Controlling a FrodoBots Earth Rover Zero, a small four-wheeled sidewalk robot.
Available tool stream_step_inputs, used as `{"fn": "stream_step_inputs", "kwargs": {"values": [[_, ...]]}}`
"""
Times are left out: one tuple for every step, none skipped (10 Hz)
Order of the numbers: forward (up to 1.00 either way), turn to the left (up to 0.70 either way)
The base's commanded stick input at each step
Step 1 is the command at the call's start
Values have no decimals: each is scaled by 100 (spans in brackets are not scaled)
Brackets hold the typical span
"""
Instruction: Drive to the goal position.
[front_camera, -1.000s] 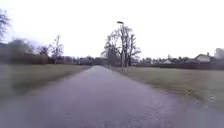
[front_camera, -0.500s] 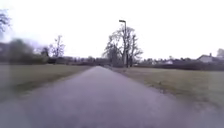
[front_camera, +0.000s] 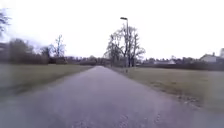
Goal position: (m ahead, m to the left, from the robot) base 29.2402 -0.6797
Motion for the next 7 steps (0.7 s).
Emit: {"fn": "stream_step_inputs", "kwargs": {"values": [[100, 0], [100, 0], [100, 0], [100, 0], [100, 0], [100, 0], [100, 0]]}}
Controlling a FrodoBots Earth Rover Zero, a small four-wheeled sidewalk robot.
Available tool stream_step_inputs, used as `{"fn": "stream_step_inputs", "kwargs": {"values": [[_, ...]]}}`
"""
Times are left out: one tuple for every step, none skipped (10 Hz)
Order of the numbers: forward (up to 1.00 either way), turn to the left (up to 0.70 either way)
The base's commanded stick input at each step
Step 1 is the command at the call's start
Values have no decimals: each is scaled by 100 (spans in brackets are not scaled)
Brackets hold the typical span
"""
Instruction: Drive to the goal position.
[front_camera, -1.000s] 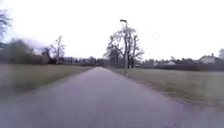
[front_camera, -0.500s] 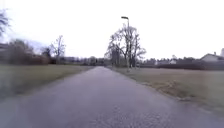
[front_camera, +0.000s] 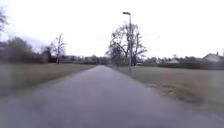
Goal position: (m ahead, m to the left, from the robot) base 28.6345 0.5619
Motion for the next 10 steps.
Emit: {"fn": "stream_step_inputs", "kwargs": {"values": [[100, 0], [100, 0], [100, 0], [100, 0], [100, 0], [100, 0], [100, 0], [100, 0], [100, 0], [100, 0]]}}
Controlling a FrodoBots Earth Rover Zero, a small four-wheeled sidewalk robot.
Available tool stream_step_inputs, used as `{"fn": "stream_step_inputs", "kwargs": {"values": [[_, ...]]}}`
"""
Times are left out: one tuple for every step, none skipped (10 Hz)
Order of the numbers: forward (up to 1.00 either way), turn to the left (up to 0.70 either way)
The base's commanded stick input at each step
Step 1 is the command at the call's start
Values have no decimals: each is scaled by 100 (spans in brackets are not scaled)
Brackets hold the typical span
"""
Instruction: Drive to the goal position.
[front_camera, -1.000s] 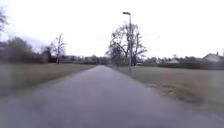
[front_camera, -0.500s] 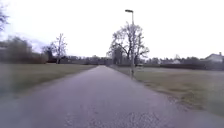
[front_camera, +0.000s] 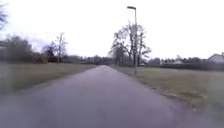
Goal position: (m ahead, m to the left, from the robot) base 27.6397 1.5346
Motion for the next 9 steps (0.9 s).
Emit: {"fn": "stream_step_inputs", "kwargs": {"values": [[100, 0], [100, 0], [100, 0], [100, 0], [100, 0], [100, 0], [100, 0], [100, 0], [100, 0]]}}
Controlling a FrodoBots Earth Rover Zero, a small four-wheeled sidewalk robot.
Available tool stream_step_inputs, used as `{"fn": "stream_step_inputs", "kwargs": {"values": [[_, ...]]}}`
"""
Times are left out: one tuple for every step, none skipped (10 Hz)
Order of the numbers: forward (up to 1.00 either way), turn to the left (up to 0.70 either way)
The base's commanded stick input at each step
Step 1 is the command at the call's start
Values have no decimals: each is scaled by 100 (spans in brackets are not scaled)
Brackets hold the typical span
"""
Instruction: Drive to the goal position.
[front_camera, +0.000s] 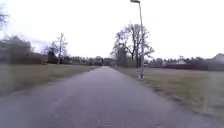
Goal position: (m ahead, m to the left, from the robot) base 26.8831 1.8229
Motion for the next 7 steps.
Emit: {"fn": "stream_step_inputs", "kwargs": {"values": [[100, 0], [100, 0], [100, 0], [100, 0], [100, 0], [100, 0], [100, 0]]}}
